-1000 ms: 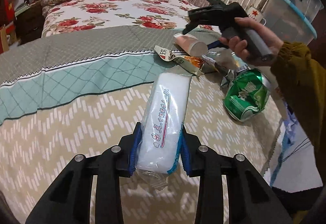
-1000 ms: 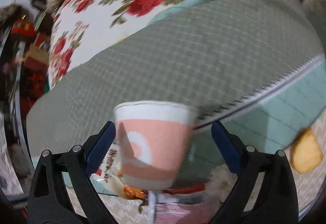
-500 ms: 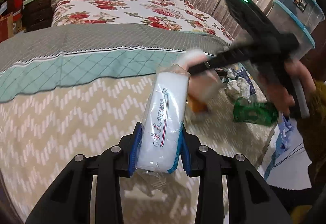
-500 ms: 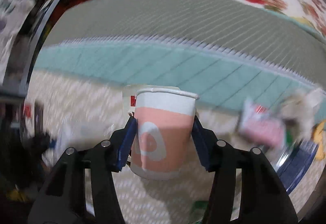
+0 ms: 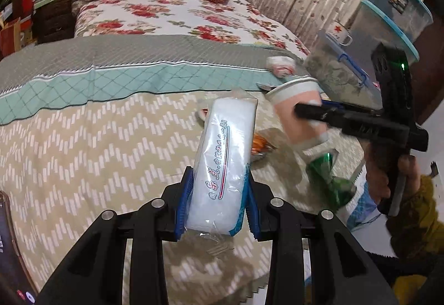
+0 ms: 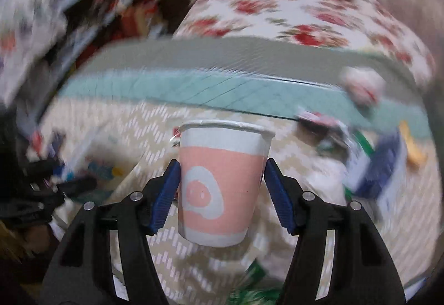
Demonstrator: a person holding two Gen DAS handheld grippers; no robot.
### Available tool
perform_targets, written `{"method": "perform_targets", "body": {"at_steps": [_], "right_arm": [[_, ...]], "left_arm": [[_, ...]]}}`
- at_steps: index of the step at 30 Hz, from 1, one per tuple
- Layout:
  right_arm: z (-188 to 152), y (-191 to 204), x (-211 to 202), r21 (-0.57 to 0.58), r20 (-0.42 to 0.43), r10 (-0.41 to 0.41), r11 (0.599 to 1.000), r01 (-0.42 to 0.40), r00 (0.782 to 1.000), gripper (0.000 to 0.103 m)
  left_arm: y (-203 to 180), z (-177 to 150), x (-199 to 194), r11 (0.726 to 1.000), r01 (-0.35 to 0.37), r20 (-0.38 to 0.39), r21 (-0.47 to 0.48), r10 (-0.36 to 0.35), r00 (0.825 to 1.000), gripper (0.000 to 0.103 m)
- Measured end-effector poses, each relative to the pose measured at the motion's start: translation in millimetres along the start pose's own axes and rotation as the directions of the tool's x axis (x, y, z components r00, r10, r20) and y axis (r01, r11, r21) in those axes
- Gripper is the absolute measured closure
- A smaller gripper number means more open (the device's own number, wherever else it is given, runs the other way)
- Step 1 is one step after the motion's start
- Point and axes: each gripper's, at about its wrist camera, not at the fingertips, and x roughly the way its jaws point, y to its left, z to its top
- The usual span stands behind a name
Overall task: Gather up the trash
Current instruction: 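Carry the tissue pack and pink cup to the bin and release both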
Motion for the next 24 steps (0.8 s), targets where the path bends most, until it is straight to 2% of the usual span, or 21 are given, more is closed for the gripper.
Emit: {"method": "perform_targets", "body": {"at_steps": [3,4,6,9,11,15,18,20,21,22,24], "right_arm": [[-37.5,-46.2,-40.8,0.171,0.154,0.012,0.985,-0.038,0.988,0.040],[-48.3,-55.0,-49.5,0.202,0.186,-0.009,0.979,-0.029,0.982,0.040],[-82.7,-79.3,-71.8,0.287,0.249,-0.117,0.957,0.042,0.962,0.040],[-122.6,-101.2,-86.9,0.363,0.230,-0.264,0.916,0.169,0.937,0.039],[-142.1,-109.5,-89.4,0.380,0.197,-0.305,0.900,0.214,0.932,0.039],[-160.1,-115.3,-82.4,0.376,0.148,-0.306,0.897,0.232,0.941,0.034],[-168.0,-120.2,-76.1,0.389,0.159,-0.295,0.896,0.215,0.942,0.029],[-171.5,-120.3,-71.2,0.398,0.159,-0.279,0.896,0.197,0.947,0.025],[-175.9,-119.8,-71.0,0.403,0.161,-0.272,0.895,0.188,0.949,0.023],[-177.7,-122.5,-69.7,0.416,0.168,-0.259,0.893,0.170,0.951,0.021],[-182.7,-123.5,-68.3,0.436,0.179,-0.237,0.889,0.139,0.955,0.020]], "left_arm": [[-14.8,-1.1,0.8,0.999,0.040,-0.013,0.029,-0.040,0.999,0.071],[-20.9,-1.0,2.3,0.997,0.056,-0.020,0.045,-0.055,0.998,0.071],[-33.6,-0.2,7.1,0.992,0.098,-0.040,0.076,-0.095,0.995,0.071],[-57.1,-0.5,20.6,0.982,0.131,-0.081,0.139,-0.120,0.989,0.071],[-72.4,-4.3,34.4,0.972,0.156,-0.129,0.174,-0.135,0.983,0.071],[-89.7,-12.1,60.1,0.966,0.152,-0.201,0.209,-0.109,0.973,0.071],[-91.7,-15.1,73.5,0.972,0.128,-0.230,0.197,-0.081,0.970,0.070],[-91.0,-13.9,77.4,0.975,0.118,-0.243,0.190,-0.070,0.968,0.068],[-92.0,-14.0,78.0,0.975,0.111,-0.243,0.195,-0.062,0.968,0.065],[-93.5,-14.0,78.2,0.974,0.103,-0.241,0.202,-0.053,0.969,0.058],[-95.6,-15.2,78.3,0.973,0.095,-0.238,0.212,-0.043,0.970,0.054]]}}
